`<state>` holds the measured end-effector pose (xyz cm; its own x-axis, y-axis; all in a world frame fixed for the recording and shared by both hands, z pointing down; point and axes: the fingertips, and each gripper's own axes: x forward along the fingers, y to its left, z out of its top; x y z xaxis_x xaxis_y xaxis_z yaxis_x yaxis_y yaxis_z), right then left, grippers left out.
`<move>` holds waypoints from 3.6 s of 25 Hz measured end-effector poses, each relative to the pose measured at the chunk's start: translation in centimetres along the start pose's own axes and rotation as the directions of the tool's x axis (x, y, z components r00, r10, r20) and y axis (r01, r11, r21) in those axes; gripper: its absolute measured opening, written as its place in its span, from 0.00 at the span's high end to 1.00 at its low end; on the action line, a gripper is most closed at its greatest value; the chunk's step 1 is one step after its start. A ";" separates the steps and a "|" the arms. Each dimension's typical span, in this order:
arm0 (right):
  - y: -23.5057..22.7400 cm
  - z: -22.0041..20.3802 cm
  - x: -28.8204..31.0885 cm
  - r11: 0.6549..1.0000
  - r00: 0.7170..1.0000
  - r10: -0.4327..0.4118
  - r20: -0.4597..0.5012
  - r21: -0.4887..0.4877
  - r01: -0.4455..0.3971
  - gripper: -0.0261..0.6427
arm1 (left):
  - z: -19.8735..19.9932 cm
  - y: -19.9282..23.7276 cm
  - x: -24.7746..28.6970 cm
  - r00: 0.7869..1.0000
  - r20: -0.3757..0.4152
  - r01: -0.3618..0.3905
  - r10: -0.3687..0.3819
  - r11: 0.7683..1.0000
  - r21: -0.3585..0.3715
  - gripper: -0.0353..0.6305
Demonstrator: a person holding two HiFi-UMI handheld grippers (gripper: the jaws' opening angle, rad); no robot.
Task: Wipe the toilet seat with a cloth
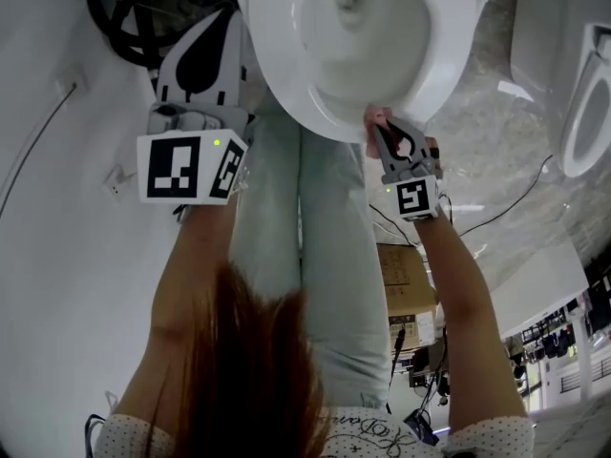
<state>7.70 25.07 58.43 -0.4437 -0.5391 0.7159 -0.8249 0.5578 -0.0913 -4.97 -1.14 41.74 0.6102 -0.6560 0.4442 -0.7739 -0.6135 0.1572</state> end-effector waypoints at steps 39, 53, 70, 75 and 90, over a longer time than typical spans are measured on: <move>6.7 3.7 3.3 0.972 0.998 0.069 0.001 -0.225 -0.067 0.89 | -1.8 3.2 -6.2 0.999 -0.005 0.049 -0.049 0.999 0.001 0.94; 8.8 6.4 6.7 0.851 0.959 0.282 -0.037 -0.452 -0.268 0.89 | -2.1 5.3 -7.1 1.000 0.002 0.013 -0.013 1.000 -0.009 0.94; 9.0 8.6 8.8 0.713 0.903 0.423 -0.079 -0.586 -0.385 0.89 | -2.5 6.7 -7.9 0.998 0.000 -0.056 0.056 0.998 -0.038 0.94; 8.5 9.5 9.4 0.681 0.890 0.449 -0.084 -0.612 -0.402 0.89 | -2.4 7.2 -7.8 0.997 0.001 -0.080 0.080 0.996 -0.045 0.94; 7.4 11.5 11.0 0.630 0.862 0.498 -0.088 -0.647 -0.430 0.89 | -2.3 7.9 -7.5 0.991 -0.008 -0.136 0.135 0.989 -0.062 0.94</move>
<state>-7.31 15.96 57.68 -0.7632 -0.1315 0.6327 -0.1024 0.9913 0.0824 -16.01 -0.07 41.67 0.4983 -0.7292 0.4689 -0.8586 -0.4903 0.1500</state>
